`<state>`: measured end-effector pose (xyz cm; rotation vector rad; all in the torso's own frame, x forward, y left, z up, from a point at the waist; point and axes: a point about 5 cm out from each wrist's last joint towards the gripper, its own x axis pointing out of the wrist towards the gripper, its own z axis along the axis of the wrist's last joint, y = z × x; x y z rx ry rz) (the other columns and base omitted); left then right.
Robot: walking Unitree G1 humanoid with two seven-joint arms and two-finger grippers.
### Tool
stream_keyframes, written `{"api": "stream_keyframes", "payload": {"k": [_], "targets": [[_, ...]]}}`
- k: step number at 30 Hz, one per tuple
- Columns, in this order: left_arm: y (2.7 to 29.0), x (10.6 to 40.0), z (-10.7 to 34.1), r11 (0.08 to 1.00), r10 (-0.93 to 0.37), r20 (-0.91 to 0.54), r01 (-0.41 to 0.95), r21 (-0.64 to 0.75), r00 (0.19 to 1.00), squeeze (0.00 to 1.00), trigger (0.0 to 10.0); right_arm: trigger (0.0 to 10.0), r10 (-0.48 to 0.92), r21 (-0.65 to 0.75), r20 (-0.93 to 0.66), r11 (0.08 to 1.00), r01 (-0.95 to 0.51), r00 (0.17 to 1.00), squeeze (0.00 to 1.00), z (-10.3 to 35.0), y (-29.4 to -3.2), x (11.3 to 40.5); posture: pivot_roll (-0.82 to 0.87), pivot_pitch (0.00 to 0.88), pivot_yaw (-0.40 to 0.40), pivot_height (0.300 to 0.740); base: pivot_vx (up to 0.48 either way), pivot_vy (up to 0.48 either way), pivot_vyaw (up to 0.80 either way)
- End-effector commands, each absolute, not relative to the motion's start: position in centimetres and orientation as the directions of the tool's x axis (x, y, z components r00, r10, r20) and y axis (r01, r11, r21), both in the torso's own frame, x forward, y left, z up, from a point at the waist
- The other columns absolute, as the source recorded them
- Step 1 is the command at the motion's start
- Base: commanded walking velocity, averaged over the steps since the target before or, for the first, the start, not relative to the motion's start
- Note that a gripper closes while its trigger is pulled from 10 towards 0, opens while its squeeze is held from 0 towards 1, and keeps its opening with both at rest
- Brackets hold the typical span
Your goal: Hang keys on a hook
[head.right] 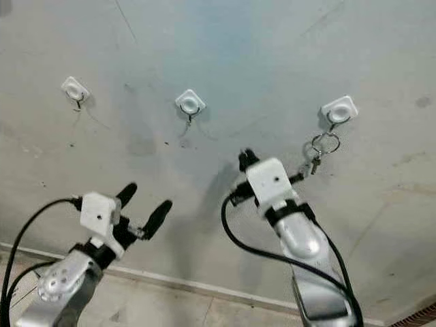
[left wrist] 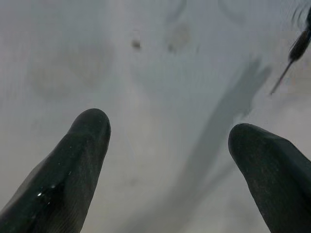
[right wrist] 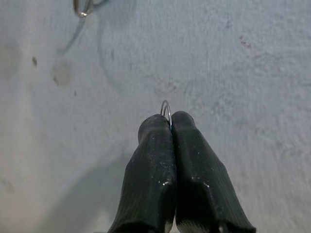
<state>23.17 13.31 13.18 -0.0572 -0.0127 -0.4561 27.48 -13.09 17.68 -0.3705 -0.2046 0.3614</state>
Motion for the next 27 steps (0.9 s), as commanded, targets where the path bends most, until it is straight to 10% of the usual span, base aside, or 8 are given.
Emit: {"api": "stream_keyframes", "payload": {"k": [1, 27], "targets": [[13.5, 23.2, 13.1, 0.892, -0.448, 0.012, 0.447, -0.071, 0.894, 0.0, 10.0, 10.0, 0.391, -0.373, 0.128, 0.87, -0.322, 0.911, 0.0, 17.9, -13.3, 27.9, -0.06, 0.0, 0.046, 0.74, 0.0, 0.0, 0.0], [12.3, 23.5, 13.5, 0.862, -0.498, 0.029, 0.498, -0.096, 0.867, 0.0, 10.0, 10.0, 0.716, -0.315, 0.117, 0.684, -0.658, 0.689, 0.0, 21.8, -9.8, 28.8, -0.06, 0.0, 0.055, 0.74, 0.0, 0.0, 0.0]]}}
